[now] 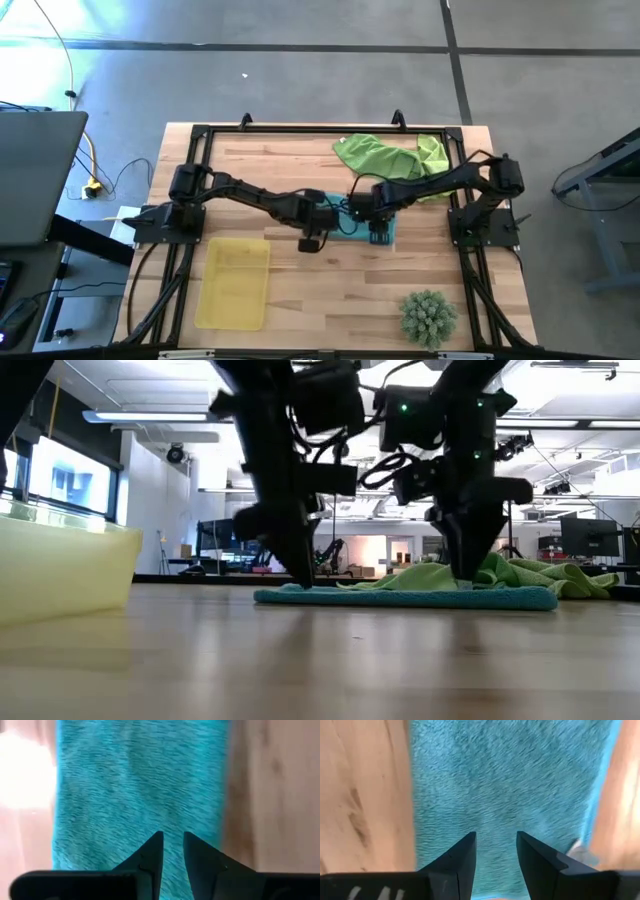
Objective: Roll microfiber towels into tight, uniform cylinder then place into a basket
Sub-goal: Roll the blue microfiber towel
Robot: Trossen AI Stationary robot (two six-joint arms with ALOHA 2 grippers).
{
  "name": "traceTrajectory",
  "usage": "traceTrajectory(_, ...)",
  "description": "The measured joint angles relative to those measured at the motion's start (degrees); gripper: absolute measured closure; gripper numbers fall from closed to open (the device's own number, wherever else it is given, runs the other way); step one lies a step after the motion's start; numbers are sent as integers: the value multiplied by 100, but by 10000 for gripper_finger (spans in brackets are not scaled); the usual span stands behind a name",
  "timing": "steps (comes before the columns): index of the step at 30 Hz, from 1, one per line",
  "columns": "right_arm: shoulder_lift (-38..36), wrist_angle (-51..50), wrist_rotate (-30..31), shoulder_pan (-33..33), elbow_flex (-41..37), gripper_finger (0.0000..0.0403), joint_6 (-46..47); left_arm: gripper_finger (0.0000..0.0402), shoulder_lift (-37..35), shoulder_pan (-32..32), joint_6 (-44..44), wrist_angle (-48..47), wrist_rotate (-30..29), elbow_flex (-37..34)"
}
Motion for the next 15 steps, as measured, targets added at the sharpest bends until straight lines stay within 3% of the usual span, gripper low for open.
traceTrajectory(5, -11, -178, -9, 320, 2, 269, 766, 361, 2, 334, 49, 328, -220, -307)
traceTrajectory(8, -13, -184, 12, 470, 4, 269, 1103, 369, -29, 469, -35, 421, -3, -516)
traceTrajectory(15, 2, -150, 515, 610, 7, 269, 1380, 382, -68, 324, -1200, 150, 178, -775)
